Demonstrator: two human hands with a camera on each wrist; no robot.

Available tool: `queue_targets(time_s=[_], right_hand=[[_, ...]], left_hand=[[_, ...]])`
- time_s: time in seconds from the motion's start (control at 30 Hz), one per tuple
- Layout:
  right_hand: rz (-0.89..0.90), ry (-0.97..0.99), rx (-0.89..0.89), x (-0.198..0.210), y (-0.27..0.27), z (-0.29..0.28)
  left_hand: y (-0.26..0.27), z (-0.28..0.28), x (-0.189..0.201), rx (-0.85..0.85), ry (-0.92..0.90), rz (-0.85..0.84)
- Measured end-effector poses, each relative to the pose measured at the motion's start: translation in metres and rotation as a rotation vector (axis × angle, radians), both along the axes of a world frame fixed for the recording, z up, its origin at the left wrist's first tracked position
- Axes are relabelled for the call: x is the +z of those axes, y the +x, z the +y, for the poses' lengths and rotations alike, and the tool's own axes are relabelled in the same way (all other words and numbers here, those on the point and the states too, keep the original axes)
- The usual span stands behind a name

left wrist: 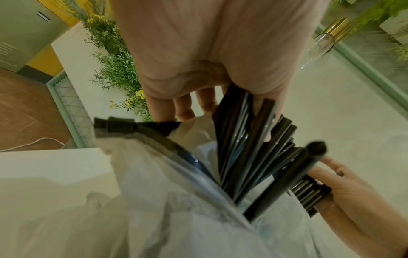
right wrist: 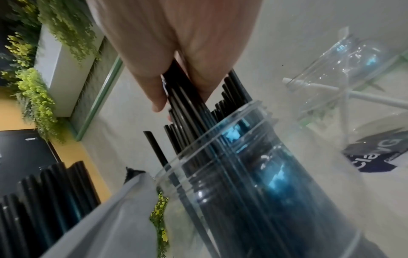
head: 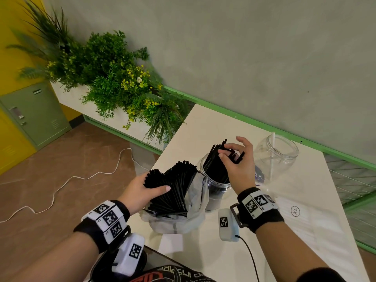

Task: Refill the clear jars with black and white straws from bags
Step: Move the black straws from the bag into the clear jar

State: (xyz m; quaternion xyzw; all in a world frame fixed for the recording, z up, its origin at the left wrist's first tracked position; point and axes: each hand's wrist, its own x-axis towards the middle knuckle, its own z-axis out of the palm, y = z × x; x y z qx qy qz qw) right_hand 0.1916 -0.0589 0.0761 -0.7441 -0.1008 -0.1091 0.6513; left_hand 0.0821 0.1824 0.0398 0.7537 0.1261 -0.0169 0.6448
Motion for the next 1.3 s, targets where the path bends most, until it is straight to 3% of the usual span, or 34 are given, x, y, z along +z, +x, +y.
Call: queue_targets(time_s=[0.2,0.33,0.47,0.57,0.73,0.97,1.17,1.3], right_hand=[[-0.041,-0.329,0.102,-0.007,-0.002,-0.012],[-0.073,-0.431,0.080,-0.009,-0.003,-0.019],[-0.240,-0.620,0.144,-0.022,-0.008,-0.019],[-0.365,-0.726,0.084,-0.038,-0.007,-0.018],[-0.491,-0.786,-0.031,-0.047,-0.007,-0.013],[-0.594,-0.768,-0.012,-0.030,0.000,-0.031],[-0.513,-0.857,0.139,-0.034,-0.006,-0.037],[-0.554,-0.830,0.035,-0.015,0.006,-0.028]], left_hand=[[-0.001,0.002,-0.001,-0.013,-0.003,0.003],[-0.002,0.002,-0.001,-0.010,-0.001,0.002],[-0.003,0.003,-0.002,-0.009,0.006,0.009],[-0.003,0.003,-0.003,-0.006,0.017,0.003],[-0.004,0.003,-0.003,-0.004,0.014,0.011],[-0.007,0.003,-0.002,-0.005,-0.004,0.016],[-0.005,0.004,-0.003,-0.026,-0.018,0.006],[-0.005,0.004,-0.002,-0.030,-0.024,-0.003]])
